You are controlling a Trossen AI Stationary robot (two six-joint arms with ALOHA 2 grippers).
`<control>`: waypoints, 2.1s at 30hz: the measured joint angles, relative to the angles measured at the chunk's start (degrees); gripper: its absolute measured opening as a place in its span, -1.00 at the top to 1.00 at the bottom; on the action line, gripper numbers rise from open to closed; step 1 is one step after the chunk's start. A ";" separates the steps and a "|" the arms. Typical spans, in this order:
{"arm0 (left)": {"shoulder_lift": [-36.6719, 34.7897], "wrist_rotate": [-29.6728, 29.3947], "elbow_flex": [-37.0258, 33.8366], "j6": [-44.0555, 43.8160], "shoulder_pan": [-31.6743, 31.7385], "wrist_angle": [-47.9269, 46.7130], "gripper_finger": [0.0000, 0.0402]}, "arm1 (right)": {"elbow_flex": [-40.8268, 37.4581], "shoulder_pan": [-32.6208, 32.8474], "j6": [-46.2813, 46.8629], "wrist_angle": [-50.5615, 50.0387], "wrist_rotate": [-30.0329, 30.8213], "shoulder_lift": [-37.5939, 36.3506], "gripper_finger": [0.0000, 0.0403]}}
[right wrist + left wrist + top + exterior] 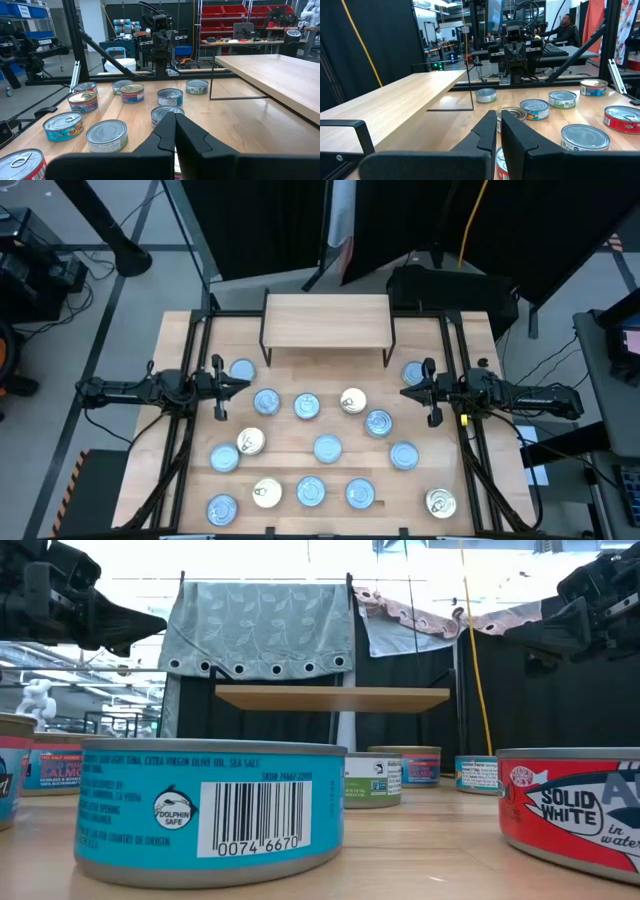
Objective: Stack canned seafood by type on shelf
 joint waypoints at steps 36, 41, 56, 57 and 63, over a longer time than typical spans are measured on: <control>0.30 -2.80 3.07 -0.83 0.00 4.49 0.87 | 0.00 0.00 0.00 0.00 0.00 -0.01 1.00; 2.32 -1.23 13.68 -1.48 -0.04 0.17 0.87 | -0.01 -0.02 0.00 0.02 0.00 0.00 1.00; 28.84 7.68 62.32 -1.78 -0.07 -23.33 0.87 | -0.01 -0.02 -0.01 0.02 -0.02 0.00 1.00; 31.13 6.87 65.61 -1.38 -0.07 -25.83 0.87 | 0.00 0.00 0.00 0.04 -0.02 0.00 1.00; 44.19 -1.09 78.20 -0.37 -0.04 -41.26 0.87 | -0.08 -0.02 -2.17 1.39 1.15 0.04 1.00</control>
